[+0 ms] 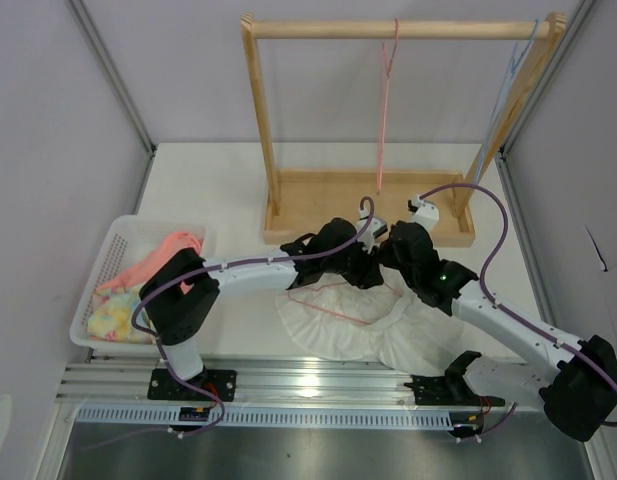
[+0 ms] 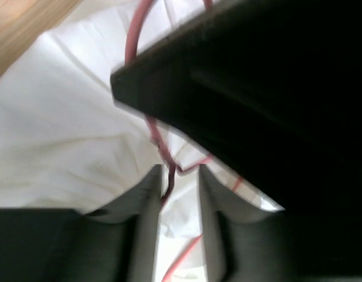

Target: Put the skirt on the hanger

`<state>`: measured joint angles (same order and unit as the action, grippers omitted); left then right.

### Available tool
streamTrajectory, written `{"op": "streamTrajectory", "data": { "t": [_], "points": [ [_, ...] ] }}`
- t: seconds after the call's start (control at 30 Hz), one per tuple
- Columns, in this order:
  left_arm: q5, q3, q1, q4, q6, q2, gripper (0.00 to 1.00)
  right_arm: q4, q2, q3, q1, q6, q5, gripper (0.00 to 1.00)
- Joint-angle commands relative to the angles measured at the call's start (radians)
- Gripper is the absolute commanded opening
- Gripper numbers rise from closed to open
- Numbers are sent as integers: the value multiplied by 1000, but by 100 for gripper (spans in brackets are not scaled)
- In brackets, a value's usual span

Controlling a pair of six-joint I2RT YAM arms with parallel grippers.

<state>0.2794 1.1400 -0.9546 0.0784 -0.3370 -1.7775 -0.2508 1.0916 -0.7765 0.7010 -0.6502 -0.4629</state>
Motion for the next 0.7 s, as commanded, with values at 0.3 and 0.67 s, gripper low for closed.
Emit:
{"op": "streamTrajectory", "data": {
  "t": [0.3,0.67],
  "points": [
    [-385,56,-7,-297,16,191,57,44,-84,3,0,86,6,0],
    [-536,139,11,-624,42,176,47,33,-121,28,2,113,105,0]
  ]
}}
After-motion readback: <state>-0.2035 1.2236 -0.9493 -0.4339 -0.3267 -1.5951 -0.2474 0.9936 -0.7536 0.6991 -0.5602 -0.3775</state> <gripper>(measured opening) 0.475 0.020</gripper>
